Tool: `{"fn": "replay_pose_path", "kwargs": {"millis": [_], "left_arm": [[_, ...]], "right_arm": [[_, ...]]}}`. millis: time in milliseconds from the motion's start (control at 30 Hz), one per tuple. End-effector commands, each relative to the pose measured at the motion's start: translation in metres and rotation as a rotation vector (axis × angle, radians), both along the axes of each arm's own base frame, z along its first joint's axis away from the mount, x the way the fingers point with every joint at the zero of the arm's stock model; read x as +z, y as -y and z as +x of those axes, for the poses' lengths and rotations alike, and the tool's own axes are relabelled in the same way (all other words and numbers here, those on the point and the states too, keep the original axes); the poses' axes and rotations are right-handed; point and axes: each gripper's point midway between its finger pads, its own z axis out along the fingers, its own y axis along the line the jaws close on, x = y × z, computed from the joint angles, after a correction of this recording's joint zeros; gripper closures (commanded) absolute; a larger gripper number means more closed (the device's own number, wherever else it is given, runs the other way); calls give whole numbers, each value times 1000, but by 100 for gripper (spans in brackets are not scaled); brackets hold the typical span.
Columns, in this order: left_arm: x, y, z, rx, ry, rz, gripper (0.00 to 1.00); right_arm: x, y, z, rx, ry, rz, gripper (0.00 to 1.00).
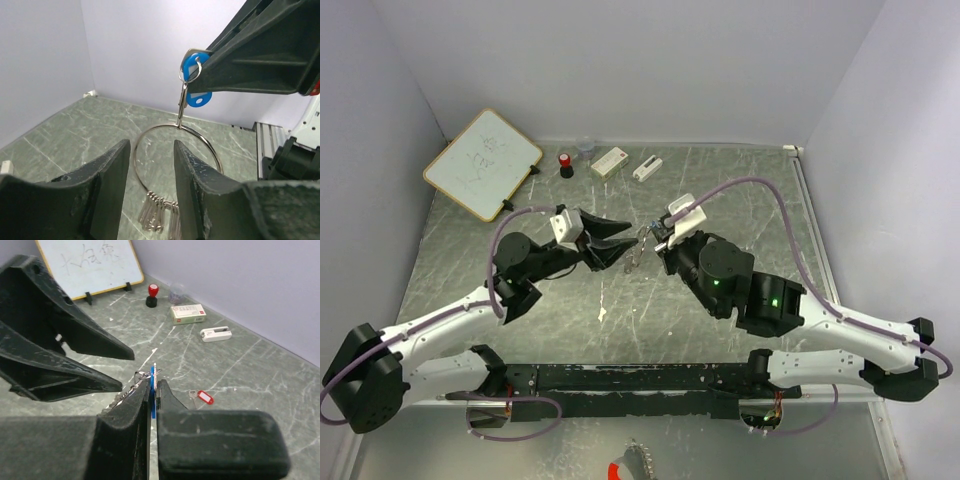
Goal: Remove the keys from the keyring
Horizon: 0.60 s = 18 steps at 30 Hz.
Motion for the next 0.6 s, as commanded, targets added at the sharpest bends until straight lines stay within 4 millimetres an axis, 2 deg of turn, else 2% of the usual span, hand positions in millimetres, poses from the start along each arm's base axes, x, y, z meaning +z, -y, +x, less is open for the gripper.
{"fn": "replay_pose_path", "kwargs": {"millis": [0,167,300,567], "left_arm": [[38,-20,3,93,68,-115,48],[41,-30,7,152,76,-129,42],[37,-29,9,161,76,-126,39],[33,-29,12,191,84,-148,19]], "right_arm": [[16,10,7,-85,-2,-5,100],[12,5,14,-162,-39,-89,100],[10,0,18,-241,-75,-167,100],[12,-10,20,-327,-102,-258,100]]}}
